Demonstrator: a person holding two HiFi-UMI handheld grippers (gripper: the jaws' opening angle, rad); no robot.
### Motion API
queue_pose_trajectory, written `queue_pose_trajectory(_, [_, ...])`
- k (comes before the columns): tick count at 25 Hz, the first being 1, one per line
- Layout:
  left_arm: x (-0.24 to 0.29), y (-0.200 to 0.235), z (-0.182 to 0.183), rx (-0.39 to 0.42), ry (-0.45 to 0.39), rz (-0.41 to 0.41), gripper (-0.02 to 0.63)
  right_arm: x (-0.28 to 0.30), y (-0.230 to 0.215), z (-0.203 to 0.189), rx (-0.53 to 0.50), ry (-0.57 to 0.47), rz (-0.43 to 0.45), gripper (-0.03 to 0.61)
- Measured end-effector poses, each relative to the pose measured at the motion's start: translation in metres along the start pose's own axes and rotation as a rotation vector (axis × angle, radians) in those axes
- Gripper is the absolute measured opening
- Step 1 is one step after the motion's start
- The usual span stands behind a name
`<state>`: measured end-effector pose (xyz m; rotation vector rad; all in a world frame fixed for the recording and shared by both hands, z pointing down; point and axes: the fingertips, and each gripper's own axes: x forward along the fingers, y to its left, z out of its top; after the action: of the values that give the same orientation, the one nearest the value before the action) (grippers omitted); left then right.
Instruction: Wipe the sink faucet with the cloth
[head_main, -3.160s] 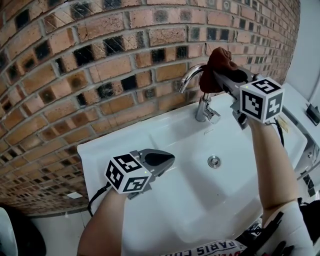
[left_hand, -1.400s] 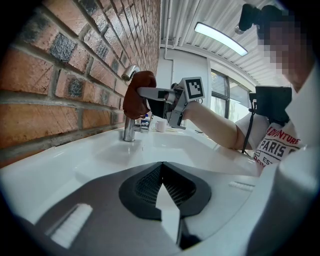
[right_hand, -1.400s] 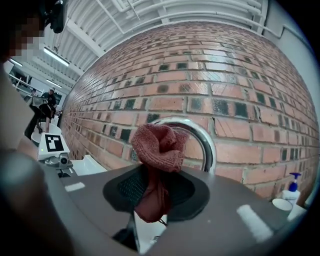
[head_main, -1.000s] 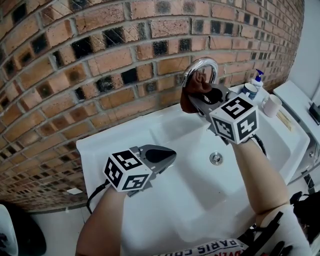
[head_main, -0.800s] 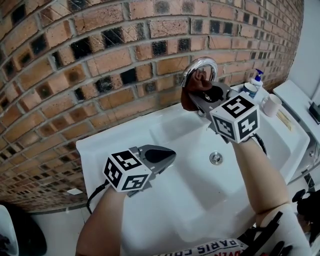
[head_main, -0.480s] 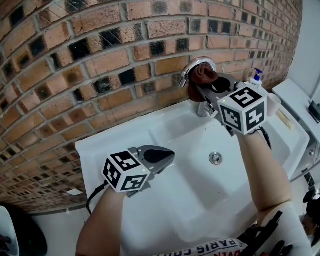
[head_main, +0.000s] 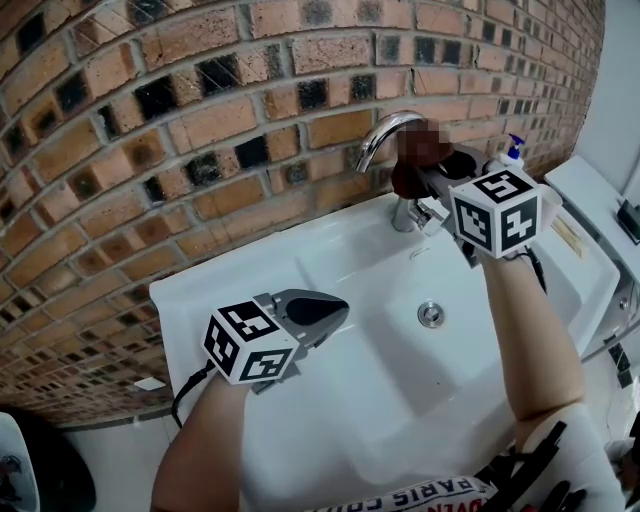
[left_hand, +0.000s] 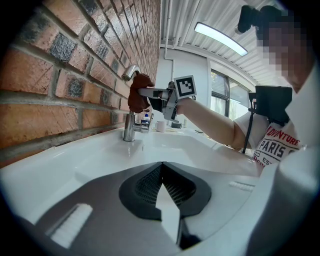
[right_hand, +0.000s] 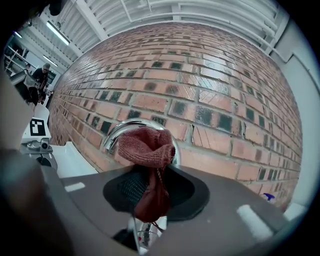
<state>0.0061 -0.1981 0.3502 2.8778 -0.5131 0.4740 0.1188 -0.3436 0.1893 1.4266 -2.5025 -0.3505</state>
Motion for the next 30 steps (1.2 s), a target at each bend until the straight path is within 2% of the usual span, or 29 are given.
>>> queue_pose_trajectory(14, [0.000,0.000,0.000,0.000,0.000,0.000,0.006,0.006,0.007,-0.044,-0.014,0.093,-0.002,0.095])
queue_pose_trajectory(21, [0.000,0.000,0.001,0.001,0.000,-0.001,0.006,-0.001,0.013,-0.033,-0.006,0.070,0.013,0.095])
queue_pose_trajectory(24, [0.000,0.000,-0.001,-0.002,0.002,-0.001,0.006,-0.019,0.043,-0.013,-0.013,0.025,0.078,0.095])
queue_pose_trajectory(27, [-0.001,0.001,-0.001,-0.003,0.000,0.000,0.006,-0.041,0.093,0.001,0.011,-0.007,0.210,0.097])
queue_pose_trajectory(30, [-0.001,0.001,0.000,-0.002,0.001,0.001,0.006,-0.060,0.136,-0.012,0.040,0.025,0.325,0.097])
